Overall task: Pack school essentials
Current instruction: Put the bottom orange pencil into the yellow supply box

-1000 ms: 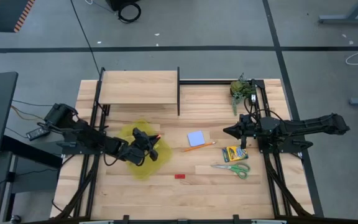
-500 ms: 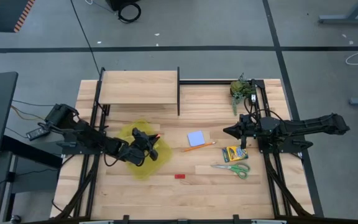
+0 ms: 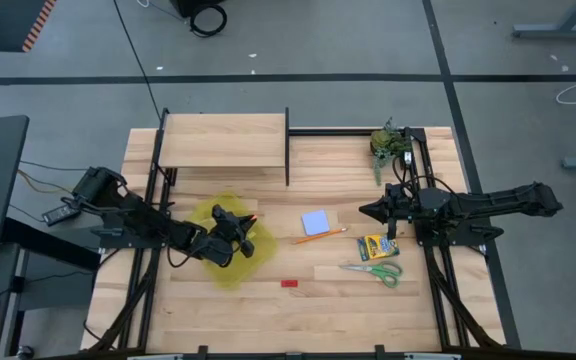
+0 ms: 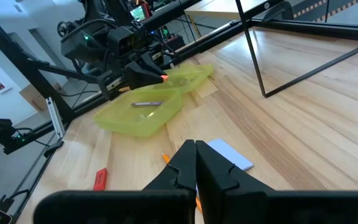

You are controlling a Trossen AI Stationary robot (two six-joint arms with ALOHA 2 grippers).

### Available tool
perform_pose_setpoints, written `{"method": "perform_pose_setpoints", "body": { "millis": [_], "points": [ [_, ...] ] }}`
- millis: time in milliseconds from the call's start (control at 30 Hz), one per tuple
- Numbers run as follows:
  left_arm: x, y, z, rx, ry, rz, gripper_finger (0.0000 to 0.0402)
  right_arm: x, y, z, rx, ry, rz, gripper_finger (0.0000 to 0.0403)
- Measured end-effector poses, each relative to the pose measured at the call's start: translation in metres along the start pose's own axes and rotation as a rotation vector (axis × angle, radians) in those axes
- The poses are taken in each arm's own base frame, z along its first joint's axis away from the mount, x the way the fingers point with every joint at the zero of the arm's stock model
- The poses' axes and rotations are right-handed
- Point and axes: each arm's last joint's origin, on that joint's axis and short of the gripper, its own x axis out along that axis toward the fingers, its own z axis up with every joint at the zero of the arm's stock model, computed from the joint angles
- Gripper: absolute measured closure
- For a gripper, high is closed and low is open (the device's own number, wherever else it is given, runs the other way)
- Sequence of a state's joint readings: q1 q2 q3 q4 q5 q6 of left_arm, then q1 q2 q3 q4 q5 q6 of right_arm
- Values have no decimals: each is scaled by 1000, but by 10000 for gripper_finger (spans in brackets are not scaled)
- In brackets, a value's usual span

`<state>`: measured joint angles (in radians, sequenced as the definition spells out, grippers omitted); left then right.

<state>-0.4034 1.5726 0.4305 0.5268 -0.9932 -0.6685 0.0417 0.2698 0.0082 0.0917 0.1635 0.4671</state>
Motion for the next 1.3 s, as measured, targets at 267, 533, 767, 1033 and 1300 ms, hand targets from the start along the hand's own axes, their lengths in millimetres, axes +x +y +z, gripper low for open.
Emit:
{"method": "perform_pose_setpoints", "body": {
  "millis": [267, 533, 767, 1033, 1300],
  "points": [
    [0, 0, 0, 12, 1, -1, 353, 0, 0, 0, 0, 0, 0, 393],
    [0, 0, 0, 11, 2, -2, 356, 0, 0, 0, 0, 0, -1, 393],
    [4, 0, -11, 19, 24, 4, 355, 0, 0, 0, 0, 0, 0, 393],
    [7, -3, -17, 15, 16, -9, 354, 0, 0, 0, 0, 0, 0, 393],
    [8, -3, -19, 32, 20, -5, 353, 0, 0, 0, 0, 0, -1, 393]
  ]
}}
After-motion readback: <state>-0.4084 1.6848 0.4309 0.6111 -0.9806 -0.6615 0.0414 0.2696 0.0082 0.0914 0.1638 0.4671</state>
